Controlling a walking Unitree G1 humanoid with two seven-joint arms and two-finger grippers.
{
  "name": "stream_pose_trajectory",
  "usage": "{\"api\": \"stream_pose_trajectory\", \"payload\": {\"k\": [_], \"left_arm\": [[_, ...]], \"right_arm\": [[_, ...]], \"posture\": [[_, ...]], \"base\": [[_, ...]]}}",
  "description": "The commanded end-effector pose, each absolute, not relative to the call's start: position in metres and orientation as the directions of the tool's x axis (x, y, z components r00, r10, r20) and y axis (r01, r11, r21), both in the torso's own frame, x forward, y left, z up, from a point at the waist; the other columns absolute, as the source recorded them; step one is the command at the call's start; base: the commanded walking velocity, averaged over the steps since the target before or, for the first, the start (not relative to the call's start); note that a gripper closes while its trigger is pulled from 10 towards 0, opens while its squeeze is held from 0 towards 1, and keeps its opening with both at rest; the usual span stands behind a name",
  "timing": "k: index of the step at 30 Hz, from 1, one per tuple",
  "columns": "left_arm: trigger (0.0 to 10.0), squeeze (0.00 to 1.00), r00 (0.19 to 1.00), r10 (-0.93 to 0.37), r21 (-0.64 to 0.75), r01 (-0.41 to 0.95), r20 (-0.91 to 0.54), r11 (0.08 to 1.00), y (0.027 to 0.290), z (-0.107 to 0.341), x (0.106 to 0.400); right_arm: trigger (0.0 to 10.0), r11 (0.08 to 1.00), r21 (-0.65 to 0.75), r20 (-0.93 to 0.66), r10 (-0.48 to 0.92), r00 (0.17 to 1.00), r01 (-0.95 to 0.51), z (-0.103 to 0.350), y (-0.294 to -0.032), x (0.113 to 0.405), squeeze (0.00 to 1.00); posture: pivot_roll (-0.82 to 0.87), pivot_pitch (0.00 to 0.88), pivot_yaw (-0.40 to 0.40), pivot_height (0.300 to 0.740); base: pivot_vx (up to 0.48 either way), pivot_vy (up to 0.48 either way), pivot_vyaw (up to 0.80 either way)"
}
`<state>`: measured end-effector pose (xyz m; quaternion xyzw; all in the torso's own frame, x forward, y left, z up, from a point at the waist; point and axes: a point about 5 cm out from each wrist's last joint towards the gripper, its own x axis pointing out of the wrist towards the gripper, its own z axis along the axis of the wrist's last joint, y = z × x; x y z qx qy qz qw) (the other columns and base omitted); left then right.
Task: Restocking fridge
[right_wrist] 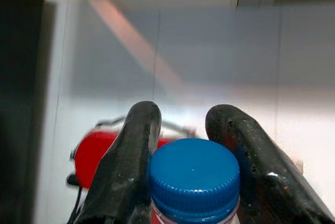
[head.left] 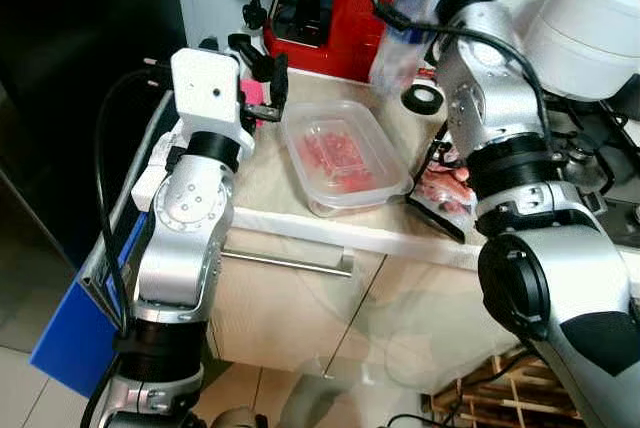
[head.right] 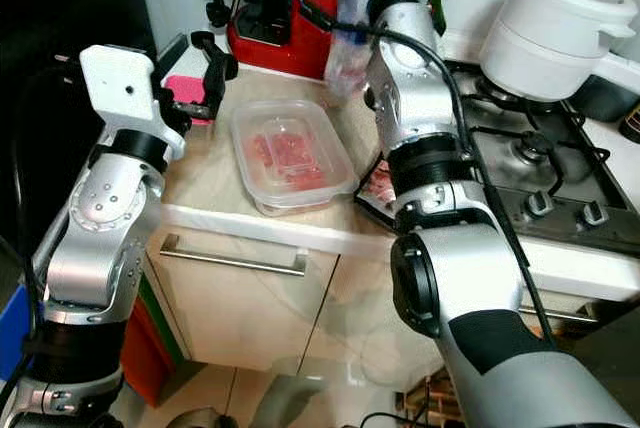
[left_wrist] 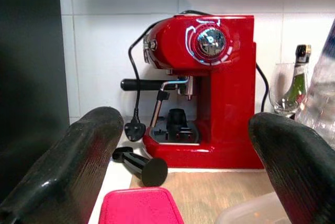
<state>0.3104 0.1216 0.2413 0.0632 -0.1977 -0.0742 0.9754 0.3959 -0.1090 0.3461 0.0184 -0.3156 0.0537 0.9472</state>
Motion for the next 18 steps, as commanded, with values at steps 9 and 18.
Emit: {"api": "stream_pose_trajectory", "payload": {"k": [9,18], "left_arm": [[10.0,0.00,0.910,-0.211,0.213,0.141,0.358,0.967,0.110,0.236,0.312],[10.0,0.00,0.892,-0.249,0.164,0.201,0.376,0.966,0.105,0.240,0.311]], "right_arm": [[0.0,0.999,-0.047,0.753,0.041,0.657,-0.008,0.353,-0.122,0.374,0.00],[0.0,0.997,-0.071,0.799,0.040,0.600,0.029,0.355,-0.119,0.365,0.00]], "posture": [[0.11,0.000,-0.084,0.740],[0.11,0.000,-0.083,0.740]], "base": [[0.000,0.000,0.00],[-0.286,0.000,0.00]]}}
